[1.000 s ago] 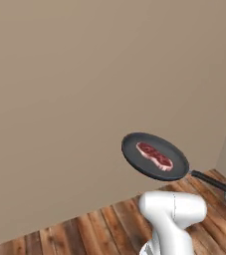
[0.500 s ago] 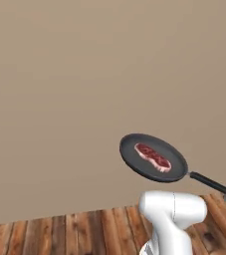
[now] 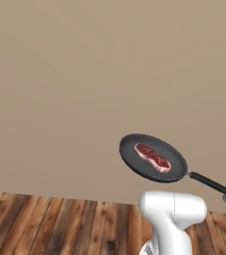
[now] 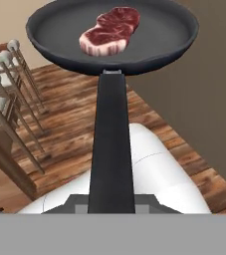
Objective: Pick up the pan with the steak in it and place it on the dining table. Then place the steak on the plate.
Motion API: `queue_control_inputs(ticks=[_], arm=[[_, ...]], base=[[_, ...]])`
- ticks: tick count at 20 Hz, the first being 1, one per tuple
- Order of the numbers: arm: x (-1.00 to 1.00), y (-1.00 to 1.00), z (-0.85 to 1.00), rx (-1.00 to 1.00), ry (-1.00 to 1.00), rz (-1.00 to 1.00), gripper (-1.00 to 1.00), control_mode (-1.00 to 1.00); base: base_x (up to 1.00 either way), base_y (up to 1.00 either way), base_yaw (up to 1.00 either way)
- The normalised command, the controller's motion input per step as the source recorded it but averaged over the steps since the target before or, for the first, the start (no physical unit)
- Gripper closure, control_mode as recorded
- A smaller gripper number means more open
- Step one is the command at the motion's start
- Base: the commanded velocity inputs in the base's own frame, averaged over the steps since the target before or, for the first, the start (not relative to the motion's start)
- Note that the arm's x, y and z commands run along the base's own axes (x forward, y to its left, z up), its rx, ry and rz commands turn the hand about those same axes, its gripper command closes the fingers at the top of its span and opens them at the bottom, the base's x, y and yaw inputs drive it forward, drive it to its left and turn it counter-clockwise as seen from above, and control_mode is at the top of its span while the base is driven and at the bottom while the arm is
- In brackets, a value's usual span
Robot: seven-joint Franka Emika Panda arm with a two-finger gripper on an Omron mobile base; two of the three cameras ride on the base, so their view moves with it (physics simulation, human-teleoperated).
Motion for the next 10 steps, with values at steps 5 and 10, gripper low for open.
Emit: queue_control_inputs(ticks=[5, 10], arm=[[0.0, 0.0, 0.0, 0.0, 0.0, 0.0, 1.0, 1.0], [0.0, 0.0, 0.0, 0.0, 0.0, 0.0, 1.0, 1.0]], base=[[-0.02, 0.0, 0.49], [-0.04, 0.0, 0.49]])
